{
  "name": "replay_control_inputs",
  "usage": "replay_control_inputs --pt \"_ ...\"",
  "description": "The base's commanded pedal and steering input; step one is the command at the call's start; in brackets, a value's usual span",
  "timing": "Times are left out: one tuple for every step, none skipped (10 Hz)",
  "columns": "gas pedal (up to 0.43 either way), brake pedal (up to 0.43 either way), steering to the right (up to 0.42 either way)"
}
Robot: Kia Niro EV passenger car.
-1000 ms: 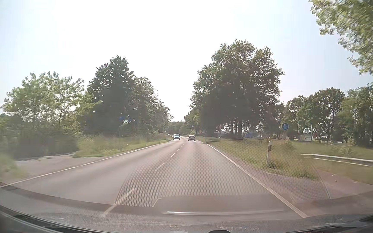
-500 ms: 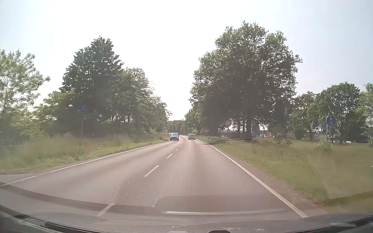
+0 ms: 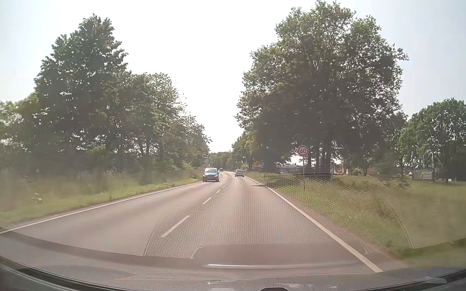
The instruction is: Follow the waypoints while adhering to traffic rules and regulations
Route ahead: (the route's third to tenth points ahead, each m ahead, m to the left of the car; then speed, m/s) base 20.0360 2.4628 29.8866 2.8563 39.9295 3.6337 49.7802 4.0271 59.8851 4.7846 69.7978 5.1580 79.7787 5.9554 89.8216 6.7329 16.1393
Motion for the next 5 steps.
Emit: replay_control_inputs --pt "0.169 0.000 -0.003" --pt "0.169 0.000 -0.003" --pt "0.169 0.000 -0.003" --pt "0.169 0.000 -0.003" --pt "0.169 0.000 -0.004"
